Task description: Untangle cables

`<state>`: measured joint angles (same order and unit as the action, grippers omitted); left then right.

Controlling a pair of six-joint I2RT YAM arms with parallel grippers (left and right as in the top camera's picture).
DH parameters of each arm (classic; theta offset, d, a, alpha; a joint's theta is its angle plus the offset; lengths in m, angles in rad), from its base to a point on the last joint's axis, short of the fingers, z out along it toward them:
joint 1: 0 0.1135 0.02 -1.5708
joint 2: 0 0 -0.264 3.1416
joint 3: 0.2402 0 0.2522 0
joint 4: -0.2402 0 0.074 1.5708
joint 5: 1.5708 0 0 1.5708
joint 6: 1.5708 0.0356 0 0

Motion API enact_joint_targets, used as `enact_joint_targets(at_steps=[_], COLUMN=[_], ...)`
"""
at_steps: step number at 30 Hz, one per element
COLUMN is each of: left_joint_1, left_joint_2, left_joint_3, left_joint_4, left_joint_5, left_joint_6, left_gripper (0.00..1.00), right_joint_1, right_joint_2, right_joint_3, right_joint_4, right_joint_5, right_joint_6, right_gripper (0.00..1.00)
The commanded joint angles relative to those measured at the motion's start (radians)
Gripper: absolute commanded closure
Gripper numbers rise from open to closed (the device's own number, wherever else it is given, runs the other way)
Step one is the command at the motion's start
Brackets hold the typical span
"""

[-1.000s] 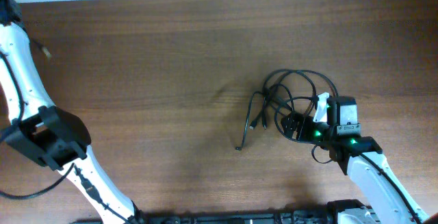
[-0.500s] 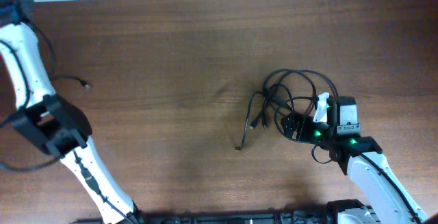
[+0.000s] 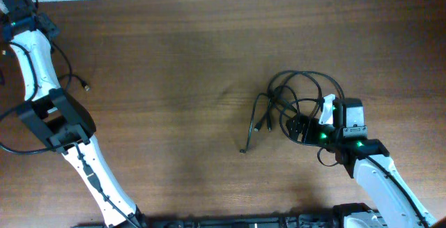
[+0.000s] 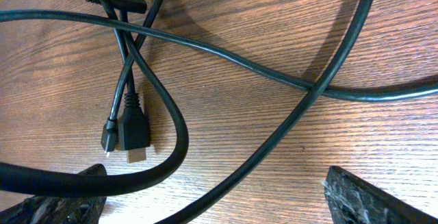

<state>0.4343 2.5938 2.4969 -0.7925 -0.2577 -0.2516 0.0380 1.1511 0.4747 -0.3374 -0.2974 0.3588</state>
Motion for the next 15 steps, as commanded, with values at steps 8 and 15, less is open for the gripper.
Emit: enact_joint_targets(at_steps=[8,15], left_joint_1=[0.006,0.008], left_joint_2=[-0.23,-0.28], left_joint_3=[0.057,0.049], left_joint_4=[-0.104,-0.565], left_joint_5=[0.019,0.193], left_joint_6=[0.002,-0.292], left_gripper=[0.01,0.01], right_joint_1=[-0.006,-0.006], right_joint_2=[0.004,0.004], right_joint_3=[0.002,0.002], right_joint_4=[0.0,0.001], right_joint_5=[-0.005,-0.005], right_joint_6=[-0.006,-0.006], right_gripper=[0.01,0.01])
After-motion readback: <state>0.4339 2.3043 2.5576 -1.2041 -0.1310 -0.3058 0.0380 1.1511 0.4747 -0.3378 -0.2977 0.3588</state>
